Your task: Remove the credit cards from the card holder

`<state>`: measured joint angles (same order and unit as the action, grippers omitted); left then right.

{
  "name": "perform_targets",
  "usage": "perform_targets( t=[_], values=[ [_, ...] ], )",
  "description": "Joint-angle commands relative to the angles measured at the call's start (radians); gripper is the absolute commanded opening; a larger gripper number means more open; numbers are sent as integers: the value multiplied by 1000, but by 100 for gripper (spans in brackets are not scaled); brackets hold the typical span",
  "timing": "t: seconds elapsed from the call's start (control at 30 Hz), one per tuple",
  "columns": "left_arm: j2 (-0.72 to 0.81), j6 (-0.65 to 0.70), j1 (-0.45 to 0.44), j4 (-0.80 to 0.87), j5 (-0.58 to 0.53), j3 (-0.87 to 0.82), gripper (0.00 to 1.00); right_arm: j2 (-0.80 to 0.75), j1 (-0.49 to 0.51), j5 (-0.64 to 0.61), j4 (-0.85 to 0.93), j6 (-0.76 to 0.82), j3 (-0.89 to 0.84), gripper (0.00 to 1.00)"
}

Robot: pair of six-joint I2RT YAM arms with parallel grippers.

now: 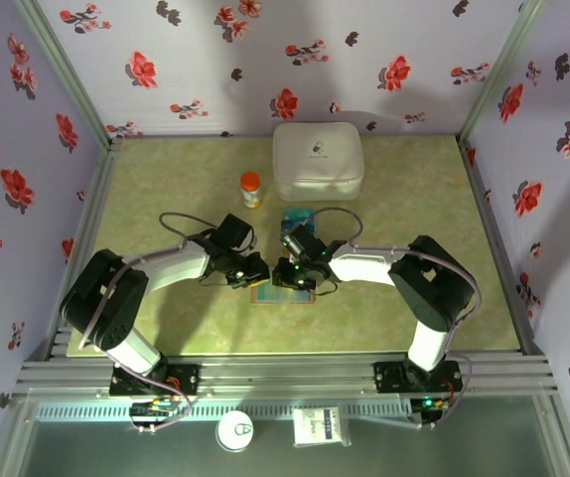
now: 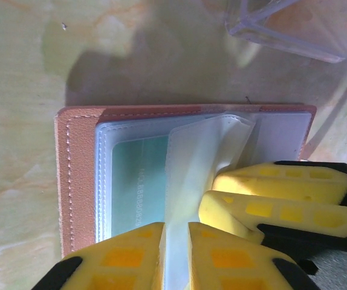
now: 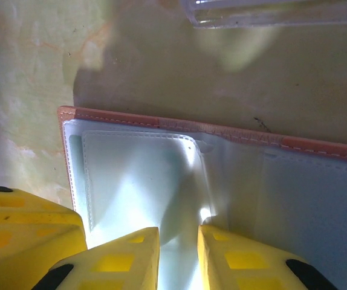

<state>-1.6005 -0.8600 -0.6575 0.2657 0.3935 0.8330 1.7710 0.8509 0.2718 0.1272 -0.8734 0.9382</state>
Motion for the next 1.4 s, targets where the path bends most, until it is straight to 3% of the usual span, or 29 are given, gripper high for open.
perform_targets(
  t=[0.0,0.5,0.93,1.37],
  values=[
    [-17,-18,-7,-19,14,-16,17,-5,-6,5,22,-8,-23,24],
    [-20,-27,-7,-32,10,-27,24,-3,-4,12,16,-12,-26,24],
    [-26,-53,-8,-95,51,-44,10,-20,-5,10,14,-13,-29,24],
    [27,-44,-31,-37,50,12,16,-194,-20,-99,143,37,-16,28]
  ],
)
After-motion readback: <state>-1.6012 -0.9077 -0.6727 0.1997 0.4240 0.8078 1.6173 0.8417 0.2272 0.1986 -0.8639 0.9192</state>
